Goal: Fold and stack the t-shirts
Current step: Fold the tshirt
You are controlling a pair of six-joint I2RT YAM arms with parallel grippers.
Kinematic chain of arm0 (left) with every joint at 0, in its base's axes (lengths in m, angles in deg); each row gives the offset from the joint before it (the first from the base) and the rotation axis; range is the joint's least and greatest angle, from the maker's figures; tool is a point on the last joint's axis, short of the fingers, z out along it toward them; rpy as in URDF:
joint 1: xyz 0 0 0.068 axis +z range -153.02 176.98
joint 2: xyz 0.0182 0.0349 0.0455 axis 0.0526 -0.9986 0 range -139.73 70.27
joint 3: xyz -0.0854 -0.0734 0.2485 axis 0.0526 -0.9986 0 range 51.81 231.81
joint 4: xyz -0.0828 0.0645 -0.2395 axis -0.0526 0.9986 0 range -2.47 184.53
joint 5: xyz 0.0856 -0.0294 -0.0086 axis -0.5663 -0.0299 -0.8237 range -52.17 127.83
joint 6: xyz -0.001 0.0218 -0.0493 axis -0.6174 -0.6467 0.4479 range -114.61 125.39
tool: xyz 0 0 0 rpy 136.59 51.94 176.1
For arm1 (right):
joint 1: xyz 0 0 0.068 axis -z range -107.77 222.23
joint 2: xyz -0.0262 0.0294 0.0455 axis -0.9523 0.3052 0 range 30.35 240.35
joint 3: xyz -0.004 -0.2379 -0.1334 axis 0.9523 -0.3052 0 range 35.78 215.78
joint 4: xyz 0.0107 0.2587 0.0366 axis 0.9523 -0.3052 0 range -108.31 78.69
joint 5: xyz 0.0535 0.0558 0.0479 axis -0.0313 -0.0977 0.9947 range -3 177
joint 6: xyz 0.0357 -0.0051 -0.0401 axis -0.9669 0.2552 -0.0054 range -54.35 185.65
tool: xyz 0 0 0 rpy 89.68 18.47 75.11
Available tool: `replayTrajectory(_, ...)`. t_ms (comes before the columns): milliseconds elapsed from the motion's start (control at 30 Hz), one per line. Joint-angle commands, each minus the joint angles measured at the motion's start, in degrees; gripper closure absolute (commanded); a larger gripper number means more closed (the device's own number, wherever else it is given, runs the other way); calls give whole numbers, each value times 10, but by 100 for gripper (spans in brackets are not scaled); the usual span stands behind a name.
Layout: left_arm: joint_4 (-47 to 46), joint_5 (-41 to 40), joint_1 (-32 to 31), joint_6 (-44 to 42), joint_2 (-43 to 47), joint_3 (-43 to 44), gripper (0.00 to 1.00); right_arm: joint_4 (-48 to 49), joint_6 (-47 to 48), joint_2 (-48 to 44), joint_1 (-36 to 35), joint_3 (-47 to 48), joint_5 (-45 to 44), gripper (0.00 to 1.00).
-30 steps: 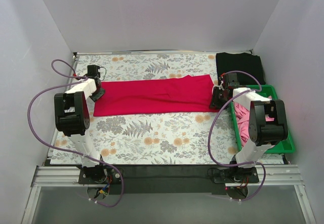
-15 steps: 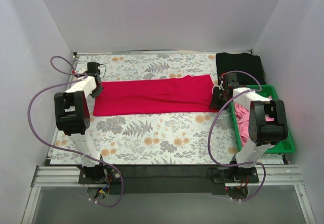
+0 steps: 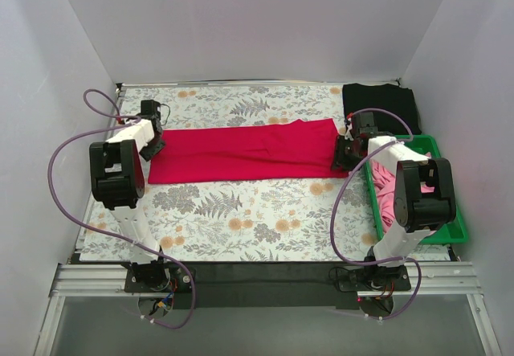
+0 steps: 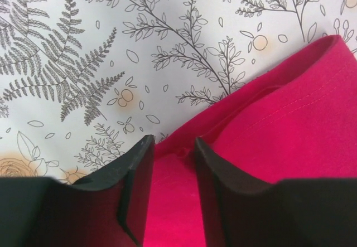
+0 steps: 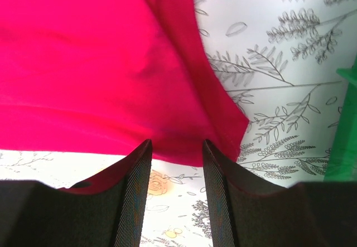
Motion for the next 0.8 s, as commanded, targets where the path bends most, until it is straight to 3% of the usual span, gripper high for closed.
replayTrajectory(0,19,-26,1,7,20,33,61,-10,30,-32,-16,60,9,58)
replayTrajectory(33,20,-21,1,6,24,35,54,-9,41,-35,-19,69,15,58)
replayTrajectory(233,27,11,-12,11,84,17,36,26,70,-9,-30,144,55,59)
replayTrajectory(567,33,100,-124,15,190,-110,35,59,111,142,-31,284,91,66)
replayTrajectory(767,6,140,-131,-1,205,-169,35,60,129,207,-29,328,103,66)
